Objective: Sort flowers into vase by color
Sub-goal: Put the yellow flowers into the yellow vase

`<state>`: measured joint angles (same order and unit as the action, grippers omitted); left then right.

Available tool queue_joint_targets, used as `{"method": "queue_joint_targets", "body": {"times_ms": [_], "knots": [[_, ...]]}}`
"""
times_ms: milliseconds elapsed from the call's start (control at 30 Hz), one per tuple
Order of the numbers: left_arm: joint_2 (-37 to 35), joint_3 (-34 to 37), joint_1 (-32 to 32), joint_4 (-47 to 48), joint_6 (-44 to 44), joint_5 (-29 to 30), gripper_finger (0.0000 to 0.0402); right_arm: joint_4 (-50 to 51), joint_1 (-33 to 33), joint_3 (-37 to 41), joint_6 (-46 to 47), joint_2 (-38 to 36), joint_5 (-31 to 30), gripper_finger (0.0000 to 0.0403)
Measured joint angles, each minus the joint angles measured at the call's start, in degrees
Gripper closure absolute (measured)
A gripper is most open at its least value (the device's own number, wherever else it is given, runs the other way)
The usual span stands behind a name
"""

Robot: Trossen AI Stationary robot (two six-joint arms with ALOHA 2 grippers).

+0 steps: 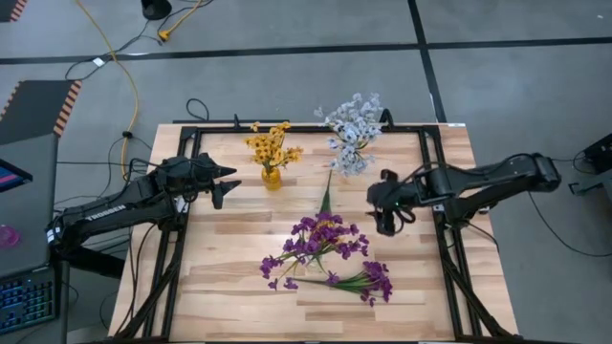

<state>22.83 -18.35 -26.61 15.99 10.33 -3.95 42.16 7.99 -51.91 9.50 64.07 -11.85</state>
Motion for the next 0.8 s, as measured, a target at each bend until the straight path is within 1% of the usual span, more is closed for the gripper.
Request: {"method": "queue_joint_targets", "body": {"times_ms": [133,267,467,800], "knots": [[0.0,0.0,0.0,0.0,0.0,0.0,0.0191,-6.23,2.25,1.84,-9.1,0.55,-0.01,0.0168],[0.0,-0.01,0.0,0.0,0.0,0.0,0.0191,-12.79,3.11,3.44,-14.56,2.28,-0.04,0.0168],[0.0,0.0,0.0,0.04,0.42,-0.24,0.0191,-17.6,2.75,3.74,-21.99,9.14,-0.83,0.0168],[0.02,0.0,0.0,0.04,0.5,-0.28,0.0191,-27.49,1.52,3.74,-36.15,20.8,-8.4,0.0168]]}}
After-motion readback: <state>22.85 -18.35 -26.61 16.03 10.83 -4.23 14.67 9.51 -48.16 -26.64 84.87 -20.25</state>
